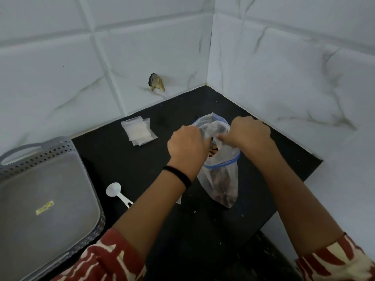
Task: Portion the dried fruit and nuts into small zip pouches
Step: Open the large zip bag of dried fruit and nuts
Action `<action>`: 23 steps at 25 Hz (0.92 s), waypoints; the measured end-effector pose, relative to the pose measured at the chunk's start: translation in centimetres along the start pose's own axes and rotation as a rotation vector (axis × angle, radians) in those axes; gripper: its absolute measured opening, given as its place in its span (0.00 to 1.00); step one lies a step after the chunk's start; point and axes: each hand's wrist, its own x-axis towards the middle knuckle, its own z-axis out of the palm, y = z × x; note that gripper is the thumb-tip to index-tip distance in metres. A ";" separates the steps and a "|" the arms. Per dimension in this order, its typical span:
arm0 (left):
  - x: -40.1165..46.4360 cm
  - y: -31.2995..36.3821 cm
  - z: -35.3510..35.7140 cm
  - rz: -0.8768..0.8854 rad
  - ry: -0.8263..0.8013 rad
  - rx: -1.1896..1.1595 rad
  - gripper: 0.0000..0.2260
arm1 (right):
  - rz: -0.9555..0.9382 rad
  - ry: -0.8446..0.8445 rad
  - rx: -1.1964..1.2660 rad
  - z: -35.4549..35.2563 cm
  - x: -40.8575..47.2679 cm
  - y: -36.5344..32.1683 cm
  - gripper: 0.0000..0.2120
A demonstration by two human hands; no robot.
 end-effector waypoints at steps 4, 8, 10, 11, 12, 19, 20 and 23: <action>0.1 -0.7 1.3 0.005 -0.166 0.072 0.16 | 0.005 -0.051 0.122 2.3 0.1 0.9 0.11; 0.0 -2.3 3.5 -0.104 -0.251 -0.239 0.06 | 0.094 -0.062 0.477 3.7 -0.1 3.0 0.07; 0.1 -3.1 4.6 -0.244 -0.204 -0.753 0.06 | 0.115 0.008 0.742 4.7 -0.4 4.3 0.06; -0.1 -3.3 4.8 -0.354 -0.210 -1.095 0.06 | 0.117 0.062 0.878 5.1 -0.7 4.9 0.05; -0.4 -3.4 4.8 -0.464 -0.250 -1.409 0.07 | 0.123 0.094 1.011 5.5 -1.1 5.3 0.03; -1.0 -3.5 3.4 -0.834 -0.525 -2.204 0.12 | 0.316 -0.078 1.766 6.8 -2.2 6.0 0.04; -0.9 -3.4 3.2 -0.842 -0.538 -2.231 0.13 | 0.345 -0.143 1.871 6.8 -2.1 6.0 0.04; -0.7 -3.6 3.4 -0.823 -0.590 -2.290 0.14 | 0.418 -0.355 2.122 6.8 -2.0 5.9 0.06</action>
